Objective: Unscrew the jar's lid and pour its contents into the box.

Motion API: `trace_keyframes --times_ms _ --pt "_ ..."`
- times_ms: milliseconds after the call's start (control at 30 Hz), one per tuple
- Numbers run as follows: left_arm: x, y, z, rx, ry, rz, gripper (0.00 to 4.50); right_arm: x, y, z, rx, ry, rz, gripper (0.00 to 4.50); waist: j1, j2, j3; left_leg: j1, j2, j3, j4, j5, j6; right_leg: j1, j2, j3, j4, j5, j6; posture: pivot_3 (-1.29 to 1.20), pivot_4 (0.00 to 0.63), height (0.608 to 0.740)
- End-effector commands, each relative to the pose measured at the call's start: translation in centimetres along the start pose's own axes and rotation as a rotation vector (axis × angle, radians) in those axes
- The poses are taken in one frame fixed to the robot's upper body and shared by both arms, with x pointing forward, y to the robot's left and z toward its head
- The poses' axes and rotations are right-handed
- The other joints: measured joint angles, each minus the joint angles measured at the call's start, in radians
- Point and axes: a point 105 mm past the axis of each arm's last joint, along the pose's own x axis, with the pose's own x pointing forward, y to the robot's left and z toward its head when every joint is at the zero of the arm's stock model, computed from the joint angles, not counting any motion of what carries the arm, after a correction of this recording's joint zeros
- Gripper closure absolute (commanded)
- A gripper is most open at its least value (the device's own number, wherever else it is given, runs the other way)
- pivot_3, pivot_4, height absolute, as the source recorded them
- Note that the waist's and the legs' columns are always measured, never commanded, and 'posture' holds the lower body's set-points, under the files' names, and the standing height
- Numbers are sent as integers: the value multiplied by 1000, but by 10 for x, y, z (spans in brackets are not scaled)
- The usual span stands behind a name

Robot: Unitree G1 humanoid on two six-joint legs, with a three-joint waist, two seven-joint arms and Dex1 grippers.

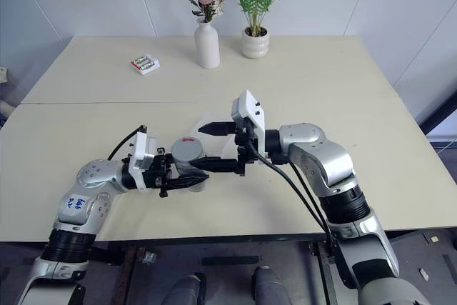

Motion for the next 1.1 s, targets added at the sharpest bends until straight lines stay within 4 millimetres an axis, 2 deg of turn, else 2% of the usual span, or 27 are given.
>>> trace_keyframes --times_ms 33,267,567,733,800,933,1100 --pt "5 -6 11 46 -24 -54 2409 -16 -15 6 -23 -26 -99 44 0 0 0 0 0 0 0 0 0 0 0 0 0 0 0 0 150 740" --pt "4 -6 10 44 -24 -54 2409 -26 -24 2 1 -24 -148 44 -1 0 0 0 0 0 0 0 0 0 0 0 0 0 0 0 150 740" --pt "4 -7 11 42 -23 -51 2409 -40 -23 -4 21 8 -147 44 0 0 0 0 0 0 0 0 0 0 0 0 0 0 0 0 150 740" --pt "3 -7 10 39 -20 -48 2409 -46 -19 7 20 -18 -115 44 0 0 0 0 0 0 0 0 0 0 0 0 0 0 0 0 150 740" --pt "2 -7 10 39 -18 -47 2409 -45 -15 10 22 -30 -89 44 0 0 0 0 0 0 0 0 0 0 0 0 0 0 0 0 150 740" --pt "2 -8 10 37 -19 -46 2409 -29 7 23 21 -79 34 44 -1 0 0 0 0 0 0 0 0 0 0 0 0 0 0 0 150 740" --pt "2 -8 10 37 -19 -47 2409 -13 16 24 20 -82 86 44 0 0 0 0 0 0 0 0 0 0 0 0 0 0 0 0 150 740"
